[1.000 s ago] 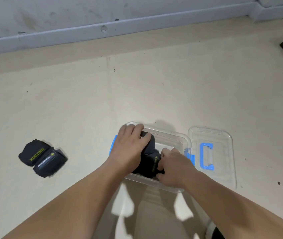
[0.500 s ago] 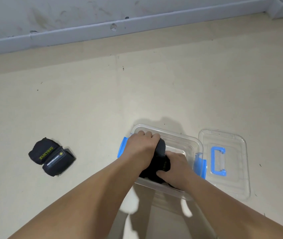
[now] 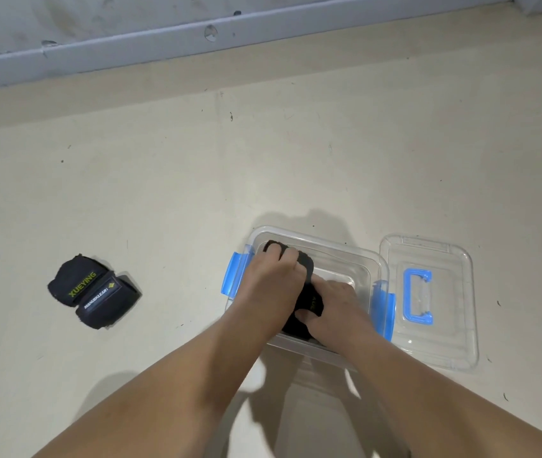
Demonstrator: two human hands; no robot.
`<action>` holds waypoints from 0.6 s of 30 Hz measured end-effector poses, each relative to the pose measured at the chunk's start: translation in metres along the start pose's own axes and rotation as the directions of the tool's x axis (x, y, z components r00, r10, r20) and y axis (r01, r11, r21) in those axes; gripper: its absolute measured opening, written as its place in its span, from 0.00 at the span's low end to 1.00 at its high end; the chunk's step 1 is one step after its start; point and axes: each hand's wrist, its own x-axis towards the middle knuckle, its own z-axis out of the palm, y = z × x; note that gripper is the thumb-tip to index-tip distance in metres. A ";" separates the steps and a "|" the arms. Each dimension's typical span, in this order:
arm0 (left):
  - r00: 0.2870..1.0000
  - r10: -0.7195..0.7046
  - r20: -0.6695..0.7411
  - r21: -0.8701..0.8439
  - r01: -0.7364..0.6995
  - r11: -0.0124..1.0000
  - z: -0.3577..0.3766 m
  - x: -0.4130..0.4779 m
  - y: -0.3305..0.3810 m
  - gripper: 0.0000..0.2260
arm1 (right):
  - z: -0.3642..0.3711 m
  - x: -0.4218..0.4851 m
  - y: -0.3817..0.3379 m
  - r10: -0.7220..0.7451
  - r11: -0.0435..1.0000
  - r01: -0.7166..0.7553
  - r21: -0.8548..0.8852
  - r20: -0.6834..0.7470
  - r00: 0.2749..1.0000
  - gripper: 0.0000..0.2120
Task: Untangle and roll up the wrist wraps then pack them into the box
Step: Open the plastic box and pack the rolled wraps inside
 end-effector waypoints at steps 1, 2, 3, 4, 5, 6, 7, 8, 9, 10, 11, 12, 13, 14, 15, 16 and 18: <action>0.999 0.020 0.037 0.050 -0.022 0.999 0.004 -0.001 -0.001 0.10 | 0.000 0.000 0.001 -0.002 1.000 0.003 -0.027 0.022 1.000 0.27; 0.998 0.004 0.066 0.112 -0.011 0.994 0.011 -0.001 -0.002 0.09 | 0.001 -0.001 0.000 -0.005 0.998 0.007 -0.057 0.034 0.999 0.28; 0.998 -0.036 0.049 0.109 0.030 0.994 0.013 -0.002 -0.003 0.08 | 0.001 -0.002 -0.001 -0.018 0.997 0.020 -0.080 0.026 0.999 0.28; 0.995 -0.078 0.066 0.030 0.076 0.997 0.010 -0.002 -0.002 0.09 | 0.000 -0.003 -0.003 -0.024 0.995 0.024 -0.102 0.001 1.000 0.25; 0.995 -0.097 0.022 -0.059 0.098 0.993 0.011 0.000 -0.002 0.12 | -0.001 -0.004 -0.006 -0.031 0.993 0.026 -0.118 -0.044 0.999 0.20; 0.989 -0.142 0.049 -0.161 0.148 0.976 0.004 0.001 -0.003 0.14 | -0.004 -0.005 -0.011 -0.032 0.992 0.021 -0.123 -0.088 0.996 0.13; 0.982 -0.171 0.086 -0.241 0.187 0.952 0.001 0.004 -0.006 0.15 | -0.008 -0.007 -0.018 -0.028 0.993 0.011 -0.114 -0.141 0.990 0.09; 0.977 -0.169 0.133 -0.276 0.200 0.940 -0.002 0.005 -0.011 0.14 | -0.011 -0.008 -0.027 -0.027 0.994 0.004 -0.110 -0.203 0.979 0.05; 0.970 -0.143 0.195 -0.336 0.203 0.920 -0.005 0.003 -0.019 0.12 | -0.015 -0.010 -0.039 -0.035 0.994 0.005 -0.107 -0.279 0.960 0.04; 0.976 -0.139 0.168 -0.424 0.199 0.884 -0.011 -0.003 -0.028 0.10 | -0.016 -0.009 -0.050 -0.060 0.994 0.021 -0.110 -0.369 0.927 0.04; 0.985 -0.159 0.067 -0.500 0.171 0.849 -0.012 -0.014 -0.039 0.11 | -0.017 -0.009 -0.064 -0.096 0.992 0.048 -0.115 -0.452 0.887 0.04; 0.970 -0.235 -0.057 -0.544 0.167 0.823 -0.010 -0.028 -0.051 0.12 | -0.017 -0.009 -0.077 -0.139 0.989 0.091 -0.119 -0.508 0.850 0.04; 0.928 -0.337 -0.159 -0.558 0.197 0.806 -0.006 -0.042 -0.064 0.14 | -0.017 -0.009 -0.094 -0.191 0.981 0.147 -0.126 -0.508 0.840 0.04; 0.875 -0.439 -0.203 -0.578 0.255 0.775 0.000 -0.058 -0.079 0.15 | -0.014 -0.009 -0.112 -0.238 0.971 0.213 -0.106 -0.453 0.859 0.03; 0.834 -0.515 -0.200 -0.590 0.317 0.742 0.005 -0.075 -0.095 0.15 | -0.009 -0.011 -0.131 -0.286 0.958 0.277 -0.078 -0.365 0.886 0.04; 0.815 -0.562 -0.139 -0.573 0.397 0.717 0.010 -0.093 -0.111 0.14 | -0.001 -0.012 -0.149 -0.330 0.943 0.325 -0.065 -0.279 0.902 0.05; 0.788 -0.612 0.059 -0.446 0.570 0.691 0.030 -0.124 -0.144 0.16 | 0.023 -0.015 -0.185 -0.365 0.931 0.359 -0.066 -0.128 0.922 0.06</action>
